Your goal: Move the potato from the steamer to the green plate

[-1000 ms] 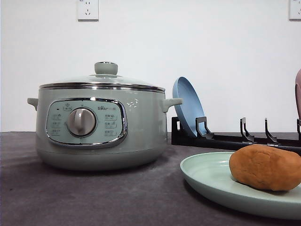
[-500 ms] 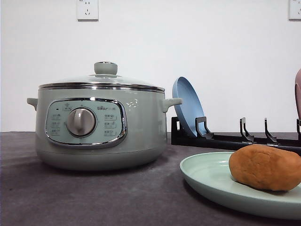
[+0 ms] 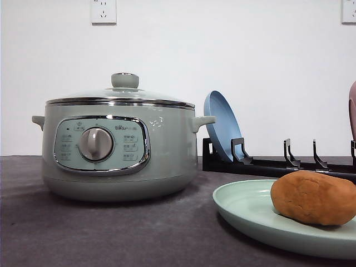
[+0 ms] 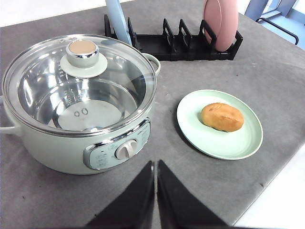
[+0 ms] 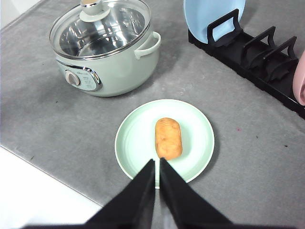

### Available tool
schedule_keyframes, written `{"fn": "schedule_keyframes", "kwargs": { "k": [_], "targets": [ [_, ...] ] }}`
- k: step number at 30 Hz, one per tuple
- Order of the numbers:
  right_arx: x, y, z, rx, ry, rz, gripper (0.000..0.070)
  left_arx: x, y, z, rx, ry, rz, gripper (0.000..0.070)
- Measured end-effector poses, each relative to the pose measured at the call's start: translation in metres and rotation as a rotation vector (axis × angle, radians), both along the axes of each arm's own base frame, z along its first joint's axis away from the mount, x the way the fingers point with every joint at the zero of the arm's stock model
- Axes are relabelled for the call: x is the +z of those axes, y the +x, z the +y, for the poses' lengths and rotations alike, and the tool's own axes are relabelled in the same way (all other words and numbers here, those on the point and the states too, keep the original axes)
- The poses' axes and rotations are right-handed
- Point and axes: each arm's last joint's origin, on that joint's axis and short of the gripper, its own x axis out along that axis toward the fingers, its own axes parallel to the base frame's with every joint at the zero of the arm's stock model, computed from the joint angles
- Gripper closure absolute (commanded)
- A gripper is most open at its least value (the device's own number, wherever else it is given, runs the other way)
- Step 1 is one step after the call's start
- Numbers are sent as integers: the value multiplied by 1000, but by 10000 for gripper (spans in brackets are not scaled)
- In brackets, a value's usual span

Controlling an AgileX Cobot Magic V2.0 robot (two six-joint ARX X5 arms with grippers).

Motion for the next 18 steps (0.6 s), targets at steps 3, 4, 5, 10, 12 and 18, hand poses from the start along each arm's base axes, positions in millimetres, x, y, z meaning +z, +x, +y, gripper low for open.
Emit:
{"fn": "schedule_keyframes", "kwargs": {
  "k": [3, 4, 5, 10, 12, 18],
  "targets": [
    [0, 0, 0, 0, 0, 0, 700, 0, 0, 0, 0, 0, 0, 700],
    [0, 0, 0, 0, 0, 0, 700, 0, 0, 0, 0, 0, 0, 700],
    [0, 0, 0, 0, 0, 0, 700, 0, 0, 0, 0, 0, 0, 700],
    [0, 0, 0, 0, 0, 0, 700, 0, 0, 0, 0, 0, 0, 700],
    [0, 0, 0, 0, 0, 0, 700, 0, 0, 0, 0, 0, 0, 700],
    [0, 0, 0, 0, 0, 0, 700, 0, -1, 2, 14, -3, -5, 700]
  ]
}}
